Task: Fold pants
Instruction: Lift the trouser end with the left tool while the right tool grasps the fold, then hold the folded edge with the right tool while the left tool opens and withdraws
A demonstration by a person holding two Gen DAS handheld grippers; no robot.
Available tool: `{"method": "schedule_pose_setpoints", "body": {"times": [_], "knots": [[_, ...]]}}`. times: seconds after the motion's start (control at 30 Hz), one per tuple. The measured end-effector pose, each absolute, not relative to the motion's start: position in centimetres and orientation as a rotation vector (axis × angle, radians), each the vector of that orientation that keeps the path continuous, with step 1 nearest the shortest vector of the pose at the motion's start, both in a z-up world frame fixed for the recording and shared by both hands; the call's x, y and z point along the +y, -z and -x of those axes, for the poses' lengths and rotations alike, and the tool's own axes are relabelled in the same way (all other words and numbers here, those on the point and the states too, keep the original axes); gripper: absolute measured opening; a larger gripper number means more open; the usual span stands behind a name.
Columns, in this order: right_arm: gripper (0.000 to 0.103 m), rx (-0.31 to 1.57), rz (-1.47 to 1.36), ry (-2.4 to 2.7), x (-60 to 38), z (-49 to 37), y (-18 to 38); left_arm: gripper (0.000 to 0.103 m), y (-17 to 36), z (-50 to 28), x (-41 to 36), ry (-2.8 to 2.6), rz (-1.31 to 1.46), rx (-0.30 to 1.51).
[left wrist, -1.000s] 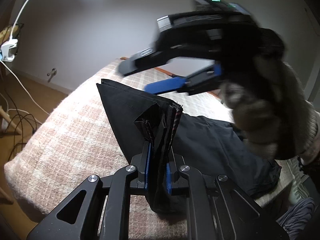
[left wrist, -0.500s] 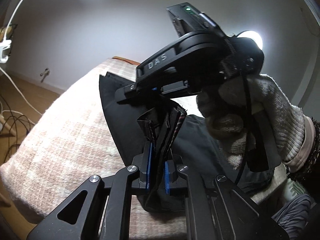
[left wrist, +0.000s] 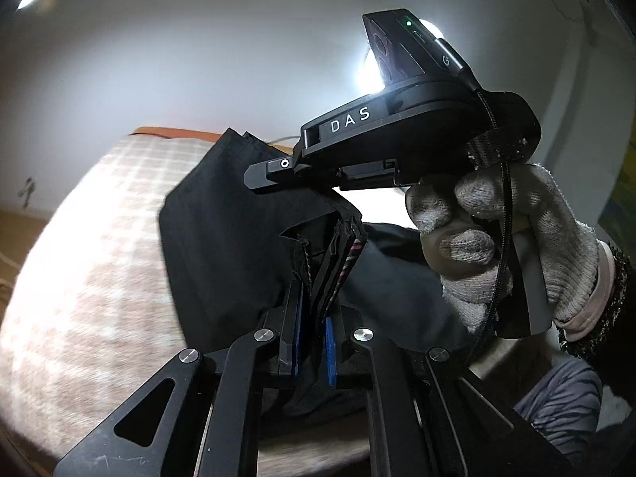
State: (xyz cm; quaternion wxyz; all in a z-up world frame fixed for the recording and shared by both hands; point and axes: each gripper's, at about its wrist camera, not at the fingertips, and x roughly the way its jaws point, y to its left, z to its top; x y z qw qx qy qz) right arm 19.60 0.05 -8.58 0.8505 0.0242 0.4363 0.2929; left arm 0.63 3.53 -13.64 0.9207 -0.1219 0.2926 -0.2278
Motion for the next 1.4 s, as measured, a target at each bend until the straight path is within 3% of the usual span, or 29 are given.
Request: {"method": "schedule_pose_setpoints", "body": {"times": [0.3,0.4,0.53,0.57,0.77,1.17,1.4], "knots": [[0.001,0.869,-0.104,-0.521,-6.5,-17.8,7.6,0.008,13.3,-2.5,-1.5,0.594,0.187,0.656],[0.001,0.867,-0.127,-0.496,-8.2,-17.5,8.1,0.015,13.1,-3.2,-2.6,0.629,0.177,0.706],[0.001,0.862,-0.137,-0.476,-10.2,-16.7,8.8,0.036,12.2,-3.5,-1.7,0.667,0.186,0.741],[0.001,0.861,-0.141,-0.472,-10.6,-16.6,9.0,0.037,11.8,-3.5,-1.1,0.666,0.182,0.733],[0.001,0.848,-0.137,-0.421,-13.5,-15.7,9.9,0.037,12.0,-5.6,3.0,0.592,0.19,0.729],[0.001,0.85,-0.153,-0.316,-19.2,-15.1,11.3,0.037,17.8,-9.3,-2.4,0.597,0.004,0.875],[0.001,0.866,-0.161,-0.282,-21.6,-14.6,12.4,0.037,17.8,-8.2,-4.4,0.622,-0.039,0.891]]}}
